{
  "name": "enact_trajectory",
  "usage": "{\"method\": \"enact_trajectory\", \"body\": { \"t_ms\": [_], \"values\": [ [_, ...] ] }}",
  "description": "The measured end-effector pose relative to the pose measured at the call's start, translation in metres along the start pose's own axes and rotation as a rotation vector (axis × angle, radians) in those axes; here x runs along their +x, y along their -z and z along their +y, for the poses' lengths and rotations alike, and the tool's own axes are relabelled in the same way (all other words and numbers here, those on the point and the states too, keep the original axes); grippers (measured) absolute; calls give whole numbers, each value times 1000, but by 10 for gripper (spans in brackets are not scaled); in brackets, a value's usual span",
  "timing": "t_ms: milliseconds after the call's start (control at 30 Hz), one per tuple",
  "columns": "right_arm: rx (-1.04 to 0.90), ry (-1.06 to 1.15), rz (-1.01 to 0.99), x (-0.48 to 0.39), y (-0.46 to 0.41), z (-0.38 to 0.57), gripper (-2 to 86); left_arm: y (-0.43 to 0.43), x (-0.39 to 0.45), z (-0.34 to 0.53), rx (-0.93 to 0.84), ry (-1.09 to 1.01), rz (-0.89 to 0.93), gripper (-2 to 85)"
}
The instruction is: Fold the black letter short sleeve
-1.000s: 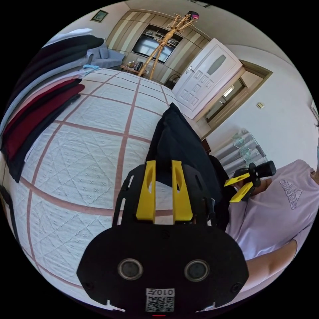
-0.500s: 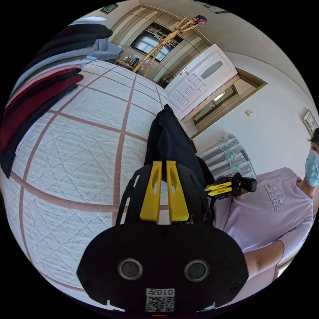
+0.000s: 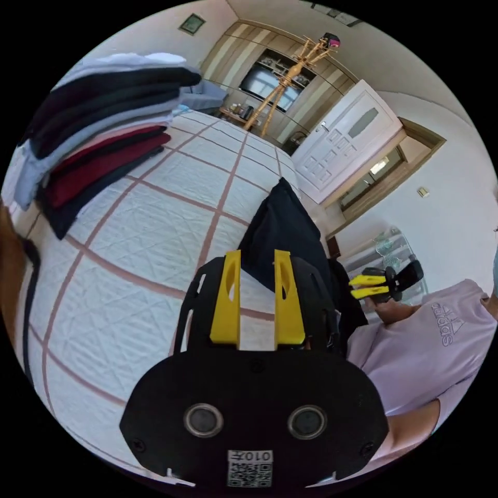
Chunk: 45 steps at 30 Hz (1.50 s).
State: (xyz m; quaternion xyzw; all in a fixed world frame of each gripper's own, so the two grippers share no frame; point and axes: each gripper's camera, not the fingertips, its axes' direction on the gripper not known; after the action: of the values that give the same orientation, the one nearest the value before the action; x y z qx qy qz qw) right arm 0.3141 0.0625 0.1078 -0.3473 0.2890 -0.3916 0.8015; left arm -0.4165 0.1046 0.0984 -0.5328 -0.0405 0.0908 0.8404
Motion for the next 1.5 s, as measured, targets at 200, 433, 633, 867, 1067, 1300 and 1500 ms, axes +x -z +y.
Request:
{"method": "enact_trajectory", "body": {
  "t_ms": [200,433,633,867,1067,1300,1500],
  "values": [
    [-52,-371,96,168,29,50,61,-11,123,46,-26,-187,-99,91],
    [-76,-502,-55,258,5,68,63,-113,240,86,-237,-456,-255,69],
    [-107,-476,-142,290,1,53,46,-150,246,93,-318,-471,-286,29],
    [-102,-499,-185,347,41,52,39,-155,234,96,-352,-402,-248,2],
    [-160,-495,-205,378,45,42,46,-146,231,93,-345,-361,-215,6],
    [-34,-730,-463,448,79,82,110,-90,238,98,-225,-383,-244,25],
    [-55,-848,-601,485,60,99,139,-81,240,76,-180,-426,-212,58]
  ]
}}
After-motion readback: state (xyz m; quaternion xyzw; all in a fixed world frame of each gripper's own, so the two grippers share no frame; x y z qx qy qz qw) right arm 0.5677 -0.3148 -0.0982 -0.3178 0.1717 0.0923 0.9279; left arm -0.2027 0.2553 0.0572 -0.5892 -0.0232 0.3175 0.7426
